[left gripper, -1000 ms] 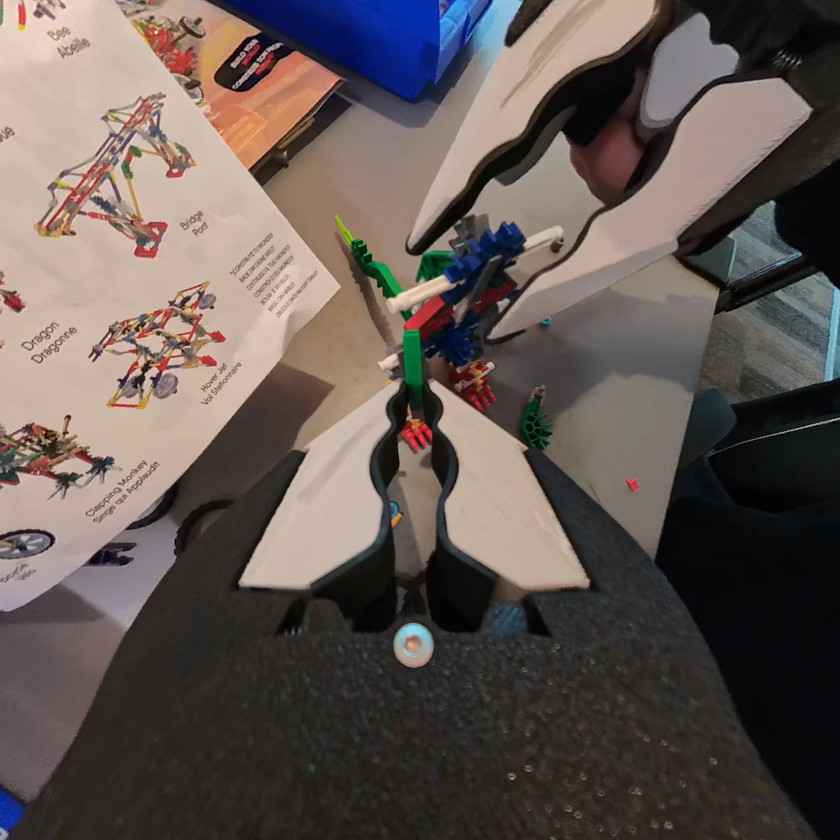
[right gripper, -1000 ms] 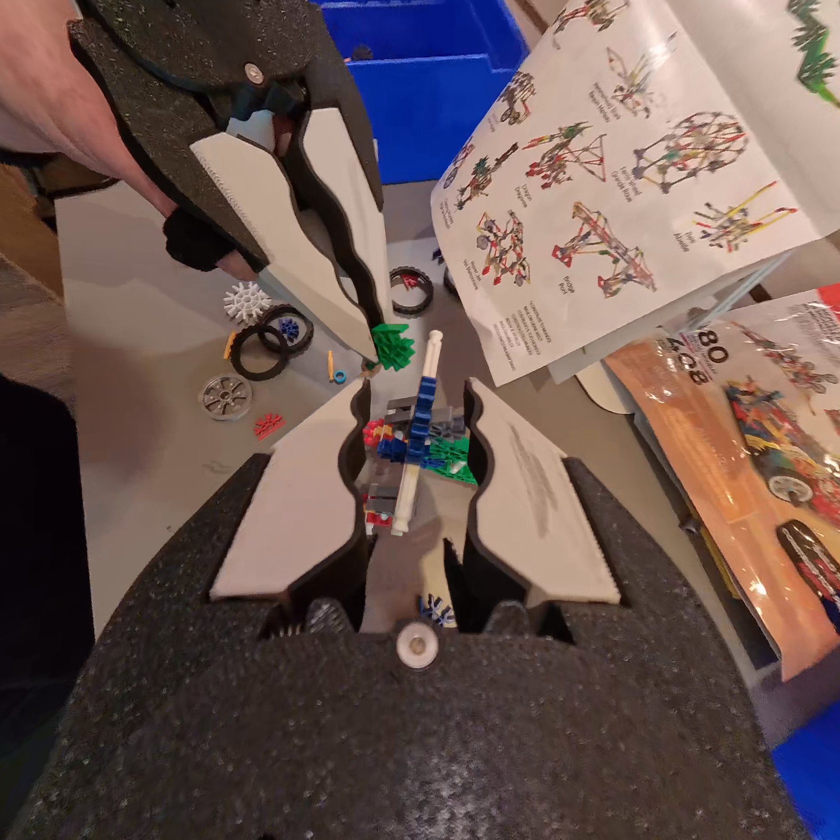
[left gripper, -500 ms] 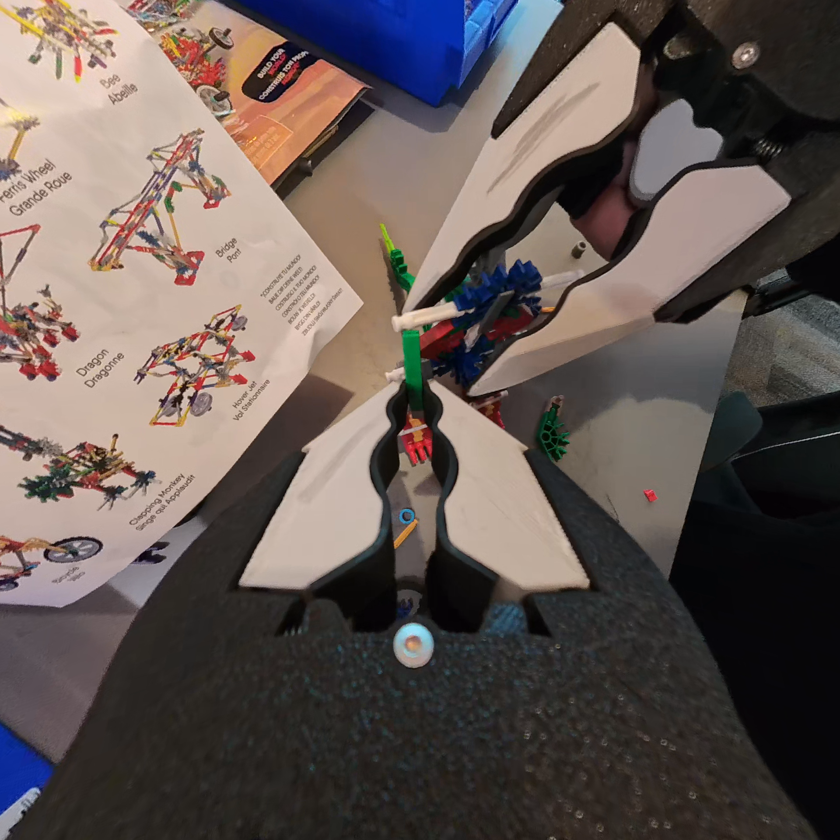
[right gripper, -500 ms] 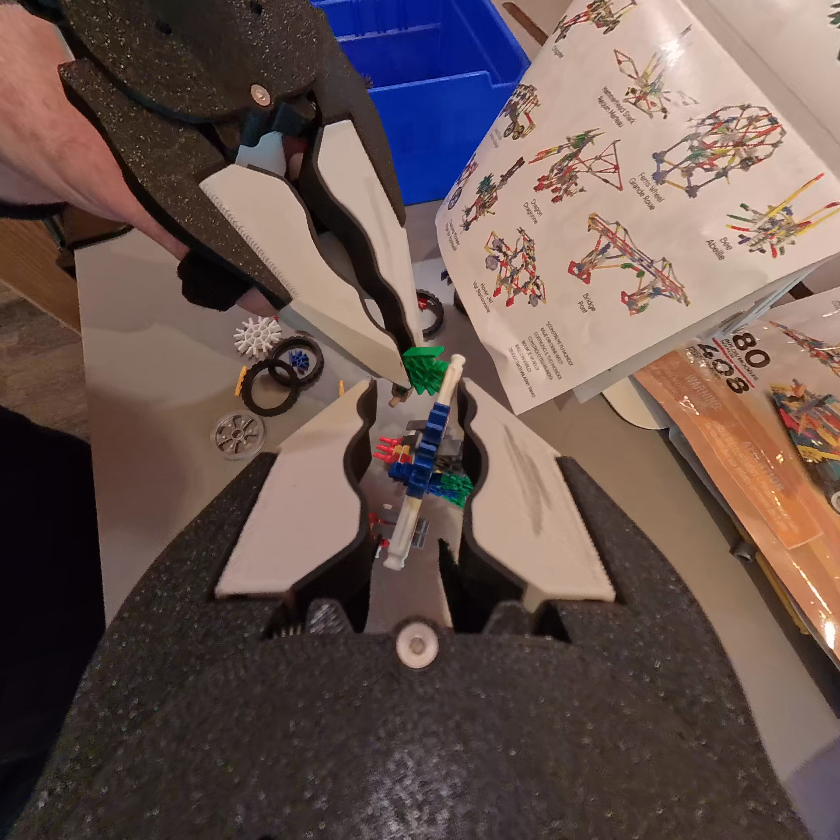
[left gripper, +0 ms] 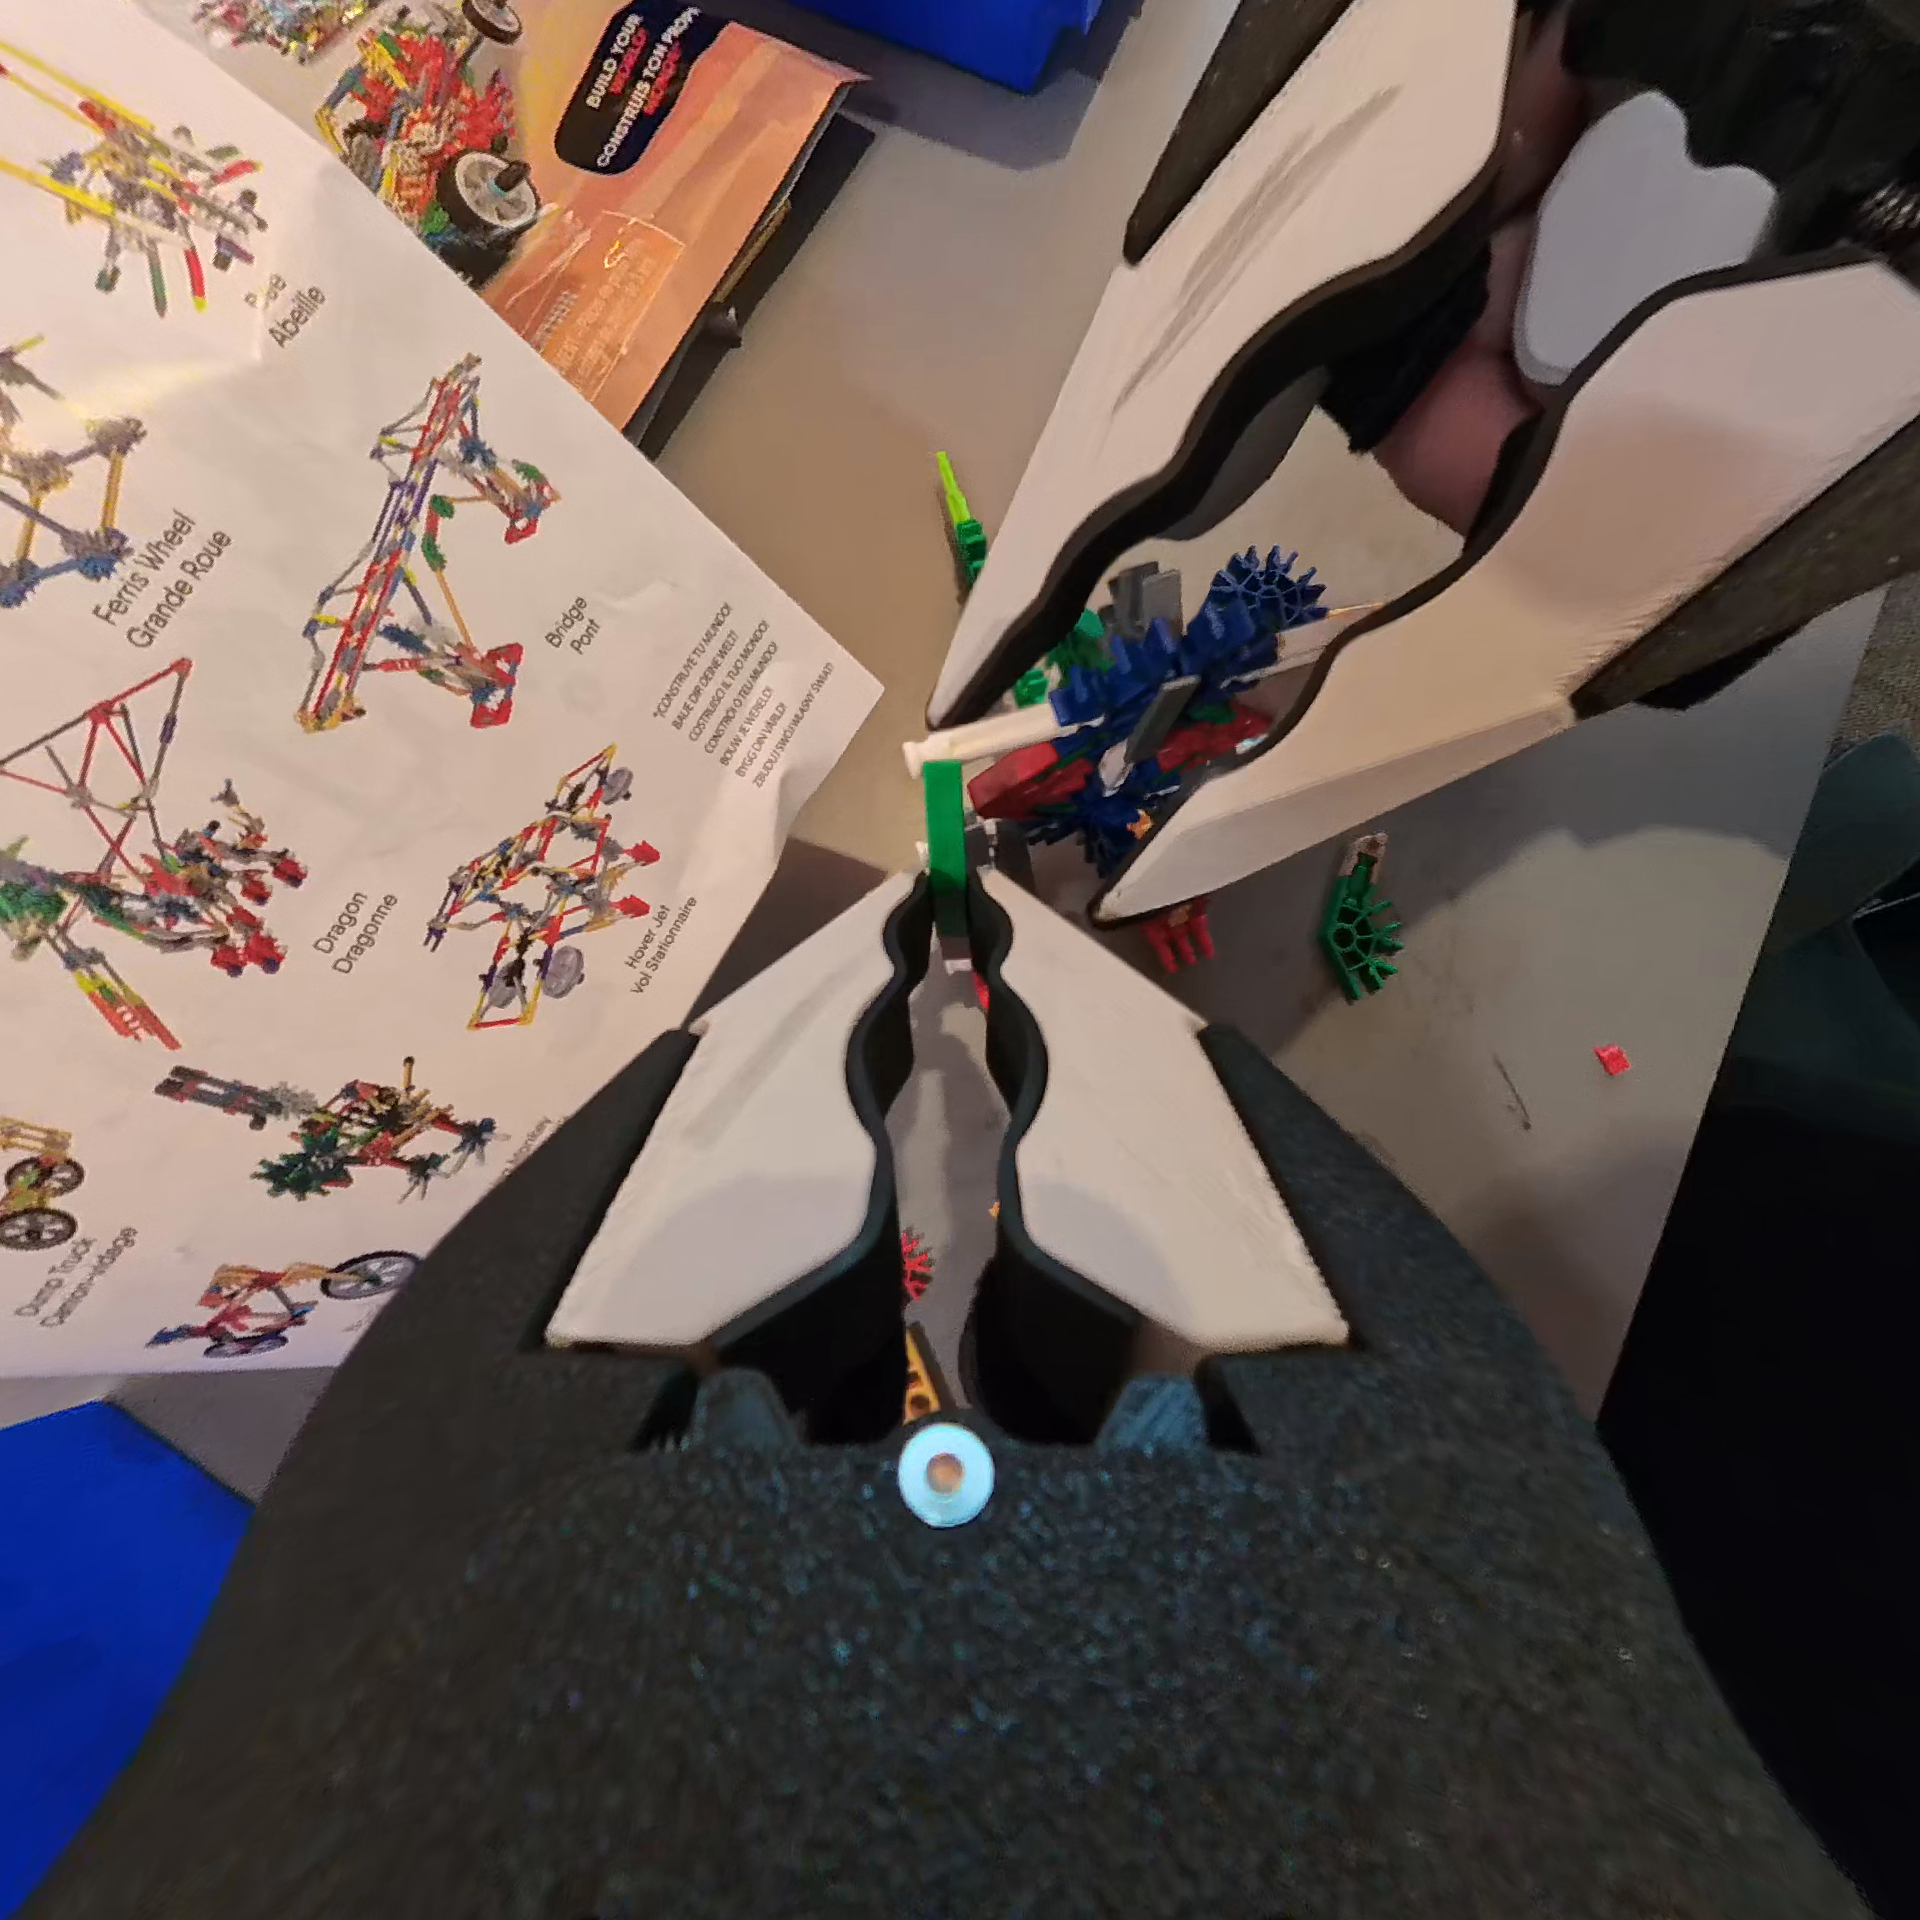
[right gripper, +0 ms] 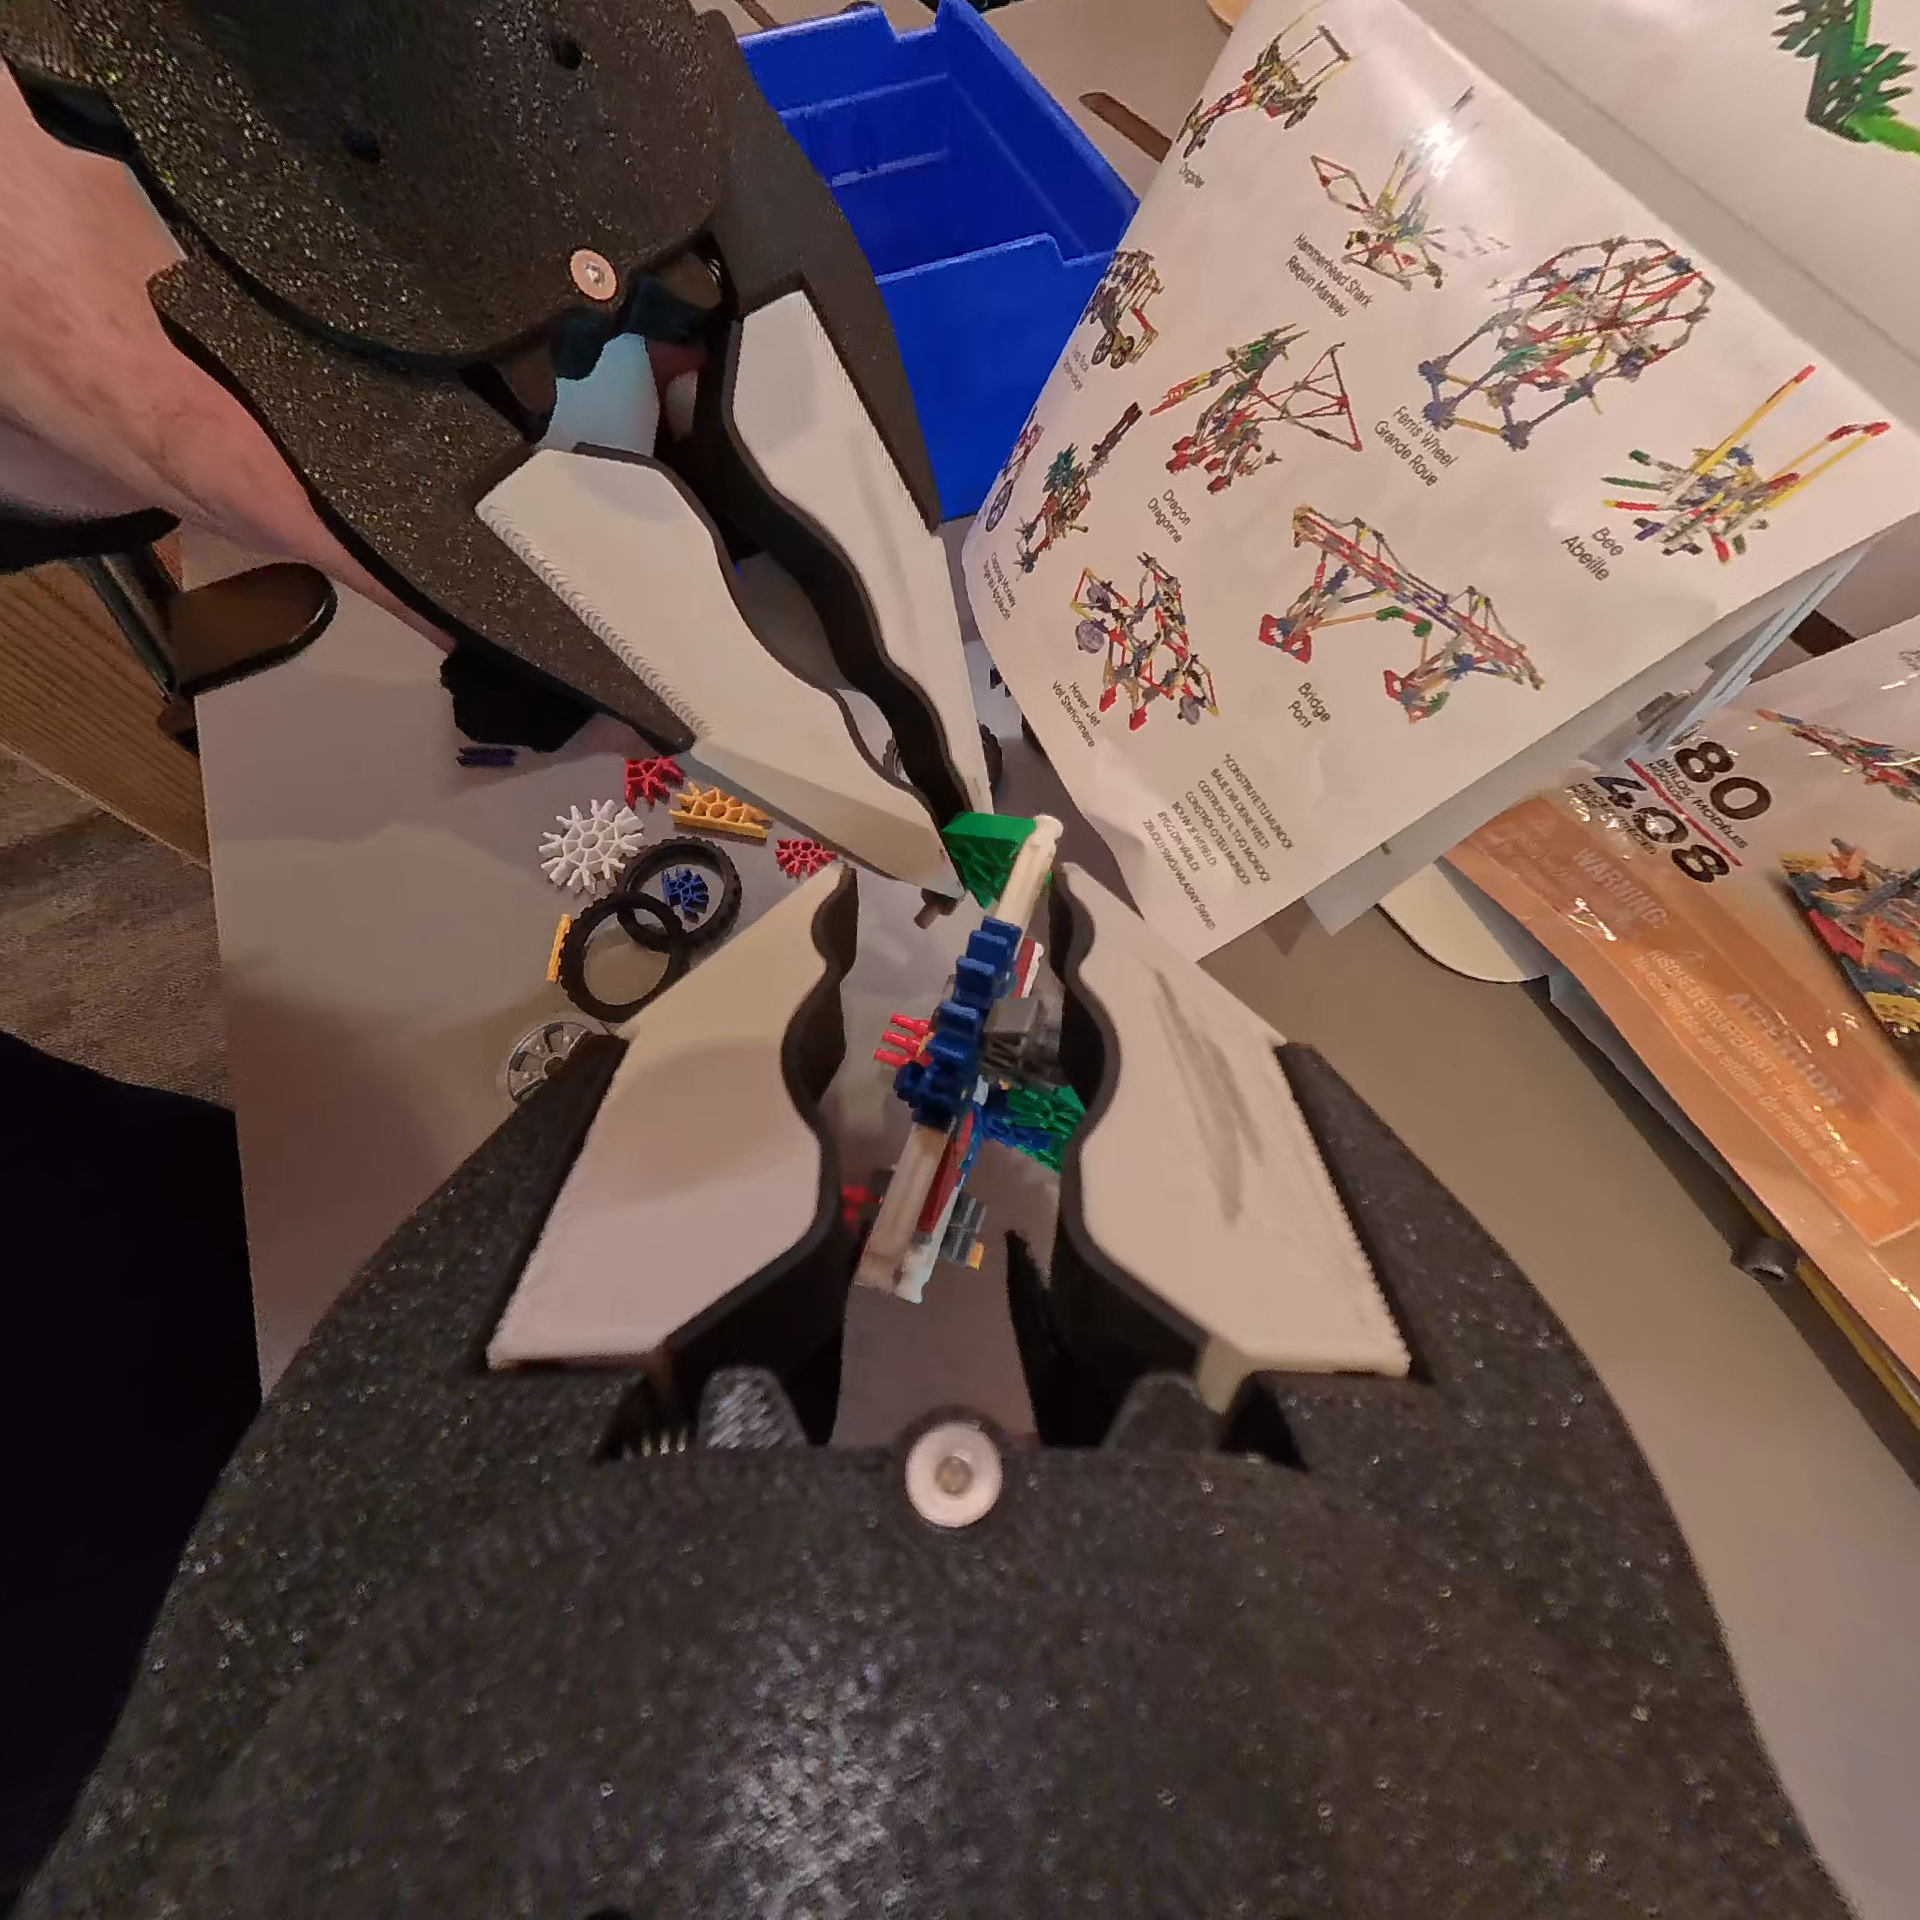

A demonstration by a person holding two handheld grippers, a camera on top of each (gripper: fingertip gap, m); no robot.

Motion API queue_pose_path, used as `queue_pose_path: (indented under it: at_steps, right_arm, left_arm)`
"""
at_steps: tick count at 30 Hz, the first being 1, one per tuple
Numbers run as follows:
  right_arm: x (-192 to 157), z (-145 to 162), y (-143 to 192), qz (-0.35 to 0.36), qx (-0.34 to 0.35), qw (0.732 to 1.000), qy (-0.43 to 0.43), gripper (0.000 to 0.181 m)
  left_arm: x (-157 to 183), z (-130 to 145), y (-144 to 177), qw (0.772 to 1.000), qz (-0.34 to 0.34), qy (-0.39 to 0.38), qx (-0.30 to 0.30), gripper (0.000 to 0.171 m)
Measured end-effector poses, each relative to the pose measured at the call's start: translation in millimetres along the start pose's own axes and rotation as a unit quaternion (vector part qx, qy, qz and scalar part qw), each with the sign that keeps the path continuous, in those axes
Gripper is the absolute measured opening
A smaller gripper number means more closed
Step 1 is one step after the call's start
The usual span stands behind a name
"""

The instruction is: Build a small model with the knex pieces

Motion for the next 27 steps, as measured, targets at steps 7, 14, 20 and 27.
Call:
queue_pose_path:
  at_steps: [7, 14, 20, 27]
  right_arm:
    - [12, -10, 18, -0.028, 0.035, 0.998, -0.047, 0.04]
    - [20, -5, 24, -0.048, 0.032, 0.996, -0.067, 0.04]
    - [15, -4, 21, -0.057, 0.035, 0.996, -0.063, 0.04]
    - [16, -24, 32, -0.029, 0.057, 0.998, 0.005, 0.033]
  left_arm:
    - [-2, -2, 4, 0.999, 0.035, 0.006, -0.022, 0.003]
    - [-9, -7, 10, 0.997, 0.068, 0.026, -0.013, 0.003]
    - [-7, -1, 7, 0.996, 0.08, 0.021, -0.034, 0.004]
    - [-3, -2, 20, 0.997, 0.061, -0.02, -0.044, 0.004]
Point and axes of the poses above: each gripper's, where its closed fingertips meet, y back along the fingers, z out of its underside, x = y × z across the jaws, the point moved 2 cm from there along y, back along the fingers, and after that the axes turned 5 degrees about z, right-handed, at the moved point
